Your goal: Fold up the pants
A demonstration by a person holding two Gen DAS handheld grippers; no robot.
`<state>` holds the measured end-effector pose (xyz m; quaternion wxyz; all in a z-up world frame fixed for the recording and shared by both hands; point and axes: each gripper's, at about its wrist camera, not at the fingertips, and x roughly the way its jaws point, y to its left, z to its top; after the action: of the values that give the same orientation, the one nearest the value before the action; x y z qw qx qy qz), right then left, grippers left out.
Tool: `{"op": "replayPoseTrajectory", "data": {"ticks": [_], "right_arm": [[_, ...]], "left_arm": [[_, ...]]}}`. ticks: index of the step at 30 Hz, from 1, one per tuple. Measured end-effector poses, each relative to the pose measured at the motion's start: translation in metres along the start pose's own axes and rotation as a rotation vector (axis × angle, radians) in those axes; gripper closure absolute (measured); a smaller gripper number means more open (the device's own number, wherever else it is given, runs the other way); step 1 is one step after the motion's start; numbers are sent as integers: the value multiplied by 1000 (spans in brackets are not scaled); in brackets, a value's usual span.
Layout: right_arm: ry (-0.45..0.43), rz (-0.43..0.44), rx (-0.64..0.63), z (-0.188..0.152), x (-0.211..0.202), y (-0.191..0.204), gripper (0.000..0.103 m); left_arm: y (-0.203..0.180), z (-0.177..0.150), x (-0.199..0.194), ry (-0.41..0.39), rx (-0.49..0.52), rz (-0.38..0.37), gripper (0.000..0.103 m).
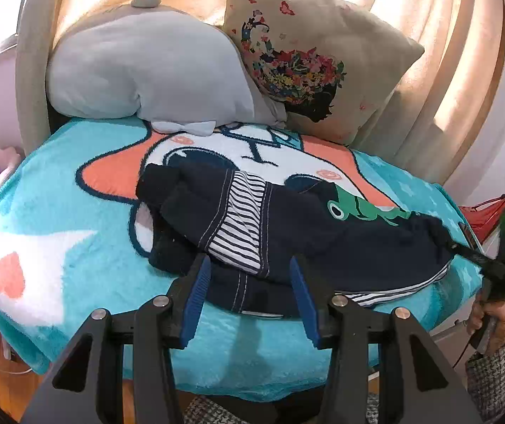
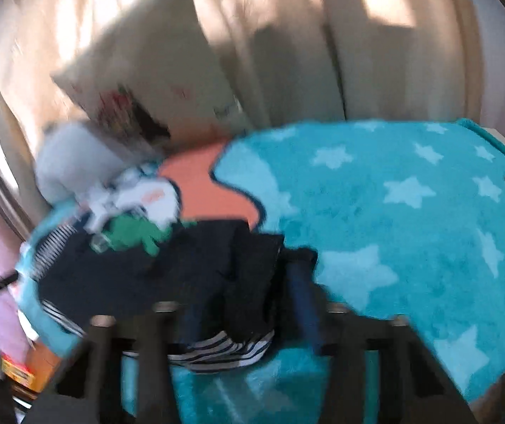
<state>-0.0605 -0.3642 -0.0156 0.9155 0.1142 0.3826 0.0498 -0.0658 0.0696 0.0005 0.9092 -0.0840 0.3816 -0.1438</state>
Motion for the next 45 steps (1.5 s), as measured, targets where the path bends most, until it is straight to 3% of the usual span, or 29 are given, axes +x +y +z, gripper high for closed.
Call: {"op": "replayPoseTrajectory", "data": {"ticks": [4,10,13,14,15,16,17,22,23,25,26,29,35,41,43,45], "right_arm": [[-22,0,2,-4,-3,2,94],[4,-91,59,-8,-10,-16,94],[-19,-35,90,-9,-13,-20,90],[-48,-12,111,-9,-18,-23,73],[-76,2,139,-9,-24,-28,40],[-95,9,152,-8,-27,-30,29],[-118,15,164,-8,-30,-33,24],[-60,88,213,-5,-4,-40,25],[-34,108,220,-5,7,-40,30],[-4,118,216,-4,21,-38,56],[5,117,206,-2,24,-36,75],[-2,121,179,5,20,-33,82],[-56,49,94,29,6,-29,84],[-44,8,121,28,7,-44,84],[-9,-14,105,19,14,-44,80],[1,-45,106,12,18,-47,64]], "left_arm": [[3,1,-4,-13,1,17,57],[13,2,-2,-14,-31,12,57],[15,1,-1,-8,-37,12,57],[16,1,-1,-9,-38,12,57],[16,1,-2,-9,-40,12,57],[17,2,-2,-10,-44,11,57],[18,2,-1,-12,-47,8,57],[16,2,-1,-20,-59,-6,57],[15,2,-2,-21,-57,-3,57],[14,2,-3,-25,-55,4,57],[13,2,-5,-29,-56,7,57],[12,5,-9,-47,-64,22,57],[4,12,-12,-65,-64,41,57],[-7,14,-11,-67,-42,34,51],[-12,17,-6,-57,-34,31,50],[-20,24,2,-42,-18,29,48]]}}
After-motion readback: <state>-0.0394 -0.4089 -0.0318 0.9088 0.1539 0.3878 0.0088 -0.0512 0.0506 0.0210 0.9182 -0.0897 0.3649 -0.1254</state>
